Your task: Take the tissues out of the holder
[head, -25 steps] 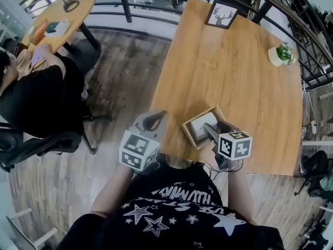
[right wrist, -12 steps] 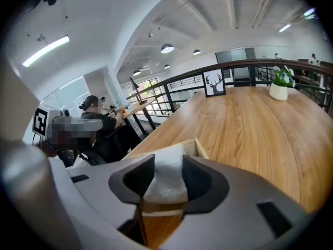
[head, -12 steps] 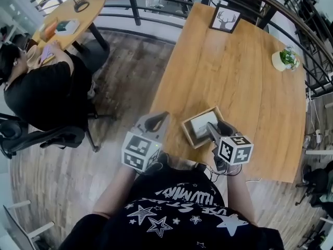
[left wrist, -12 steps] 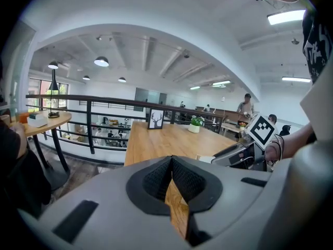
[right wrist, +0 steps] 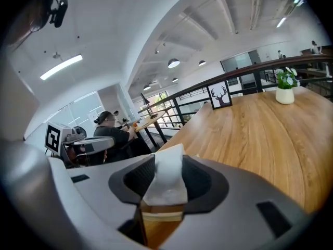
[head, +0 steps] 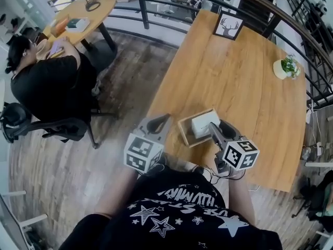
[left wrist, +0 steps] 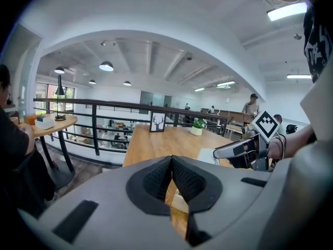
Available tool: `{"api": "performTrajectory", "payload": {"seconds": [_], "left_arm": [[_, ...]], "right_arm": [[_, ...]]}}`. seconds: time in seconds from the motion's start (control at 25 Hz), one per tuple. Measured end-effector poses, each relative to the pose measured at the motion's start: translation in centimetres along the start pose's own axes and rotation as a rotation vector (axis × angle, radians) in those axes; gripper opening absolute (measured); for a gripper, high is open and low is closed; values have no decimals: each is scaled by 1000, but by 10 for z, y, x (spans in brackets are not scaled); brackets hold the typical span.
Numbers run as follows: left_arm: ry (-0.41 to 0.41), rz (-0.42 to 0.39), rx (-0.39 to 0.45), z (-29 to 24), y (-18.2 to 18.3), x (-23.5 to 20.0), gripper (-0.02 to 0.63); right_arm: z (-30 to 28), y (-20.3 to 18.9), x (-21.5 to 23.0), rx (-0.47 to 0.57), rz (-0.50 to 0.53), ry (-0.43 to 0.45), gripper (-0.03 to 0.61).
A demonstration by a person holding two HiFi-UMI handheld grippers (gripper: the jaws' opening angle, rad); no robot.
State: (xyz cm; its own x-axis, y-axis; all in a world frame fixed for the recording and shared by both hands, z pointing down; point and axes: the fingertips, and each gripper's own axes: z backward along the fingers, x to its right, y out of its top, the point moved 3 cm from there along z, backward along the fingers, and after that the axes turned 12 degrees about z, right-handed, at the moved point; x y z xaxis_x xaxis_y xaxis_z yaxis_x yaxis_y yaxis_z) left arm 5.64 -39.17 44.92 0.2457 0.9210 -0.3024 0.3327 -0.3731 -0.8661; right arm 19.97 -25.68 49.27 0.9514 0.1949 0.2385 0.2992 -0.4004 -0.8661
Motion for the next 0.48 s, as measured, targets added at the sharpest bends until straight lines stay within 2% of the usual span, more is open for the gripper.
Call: {"api": "performTrajectory", "payload": {"seconds": [0.24, 0.48], "left_arm": [[34, 3, 22, -3, 0, 15, 14], [48, -3, 53, -7, 3, 42, 14]], "right_arm": [[20, 18, 5, 69, 20, 45, 169], [46, 21, 16, 84, 63, 64, 167]]}}
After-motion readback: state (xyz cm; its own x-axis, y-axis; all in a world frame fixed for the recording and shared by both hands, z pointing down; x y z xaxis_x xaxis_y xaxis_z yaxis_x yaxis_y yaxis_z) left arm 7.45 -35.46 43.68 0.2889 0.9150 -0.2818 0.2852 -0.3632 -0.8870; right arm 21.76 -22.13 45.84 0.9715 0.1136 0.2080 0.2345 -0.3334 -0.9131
